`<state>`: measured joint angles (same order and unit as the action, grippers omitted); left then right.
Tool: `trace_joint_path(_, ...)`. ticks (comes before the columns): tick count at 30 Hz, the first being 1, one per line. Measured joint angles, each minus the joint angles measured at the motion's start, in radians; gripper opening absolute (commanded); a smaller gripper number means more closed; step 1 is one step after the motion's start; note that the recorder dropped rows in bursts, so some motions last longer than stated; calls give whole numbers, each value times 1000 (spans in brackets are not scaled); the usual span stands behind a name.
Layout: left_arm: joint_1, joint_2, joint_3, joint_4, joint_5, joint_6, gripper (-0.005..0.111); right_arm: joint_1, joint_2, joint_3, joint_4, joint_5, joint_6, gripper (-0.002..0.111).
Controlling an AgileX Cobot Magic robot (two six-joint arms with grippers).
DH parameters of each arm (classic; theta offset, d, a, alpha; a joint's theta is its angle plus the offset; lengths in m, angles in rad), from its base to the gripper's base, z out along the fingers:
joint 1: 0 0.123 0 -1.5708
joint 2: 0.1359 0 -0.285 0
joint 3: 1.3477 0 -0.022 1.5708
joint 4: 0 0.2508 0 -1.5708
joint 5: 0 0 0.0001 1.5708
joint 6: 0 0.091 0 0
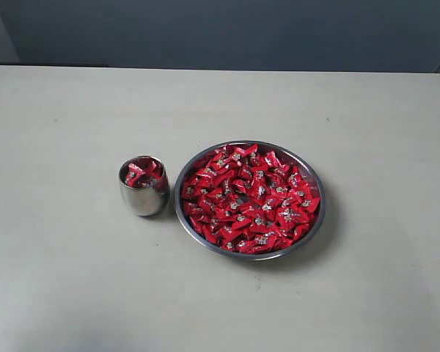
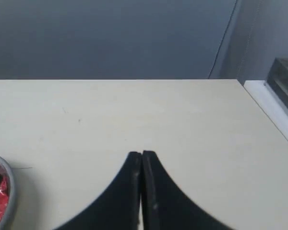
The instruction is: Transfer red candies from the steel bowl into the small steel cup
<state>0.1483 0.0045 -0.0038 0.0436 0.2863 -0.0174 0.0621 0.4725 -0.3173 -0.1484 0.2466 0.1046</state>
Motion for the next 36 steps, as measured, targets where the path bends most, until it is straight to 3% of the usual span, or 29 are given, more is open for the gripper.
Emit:
trace_joint_path(13, 0, 0, 0, 0, 0, 0, 0, -56, -273, 201, 0, -28, 0, 0)
trace_joint_path(24, 0, 0, 0, 0, 0, 0, 0, -56, -358, 310, 29, -5, 0, 0)
trace_joint_path(36, 0, 0, 0, 0, 0, 0, 0, -56, -367, 316, 46, 30, 0, 0)
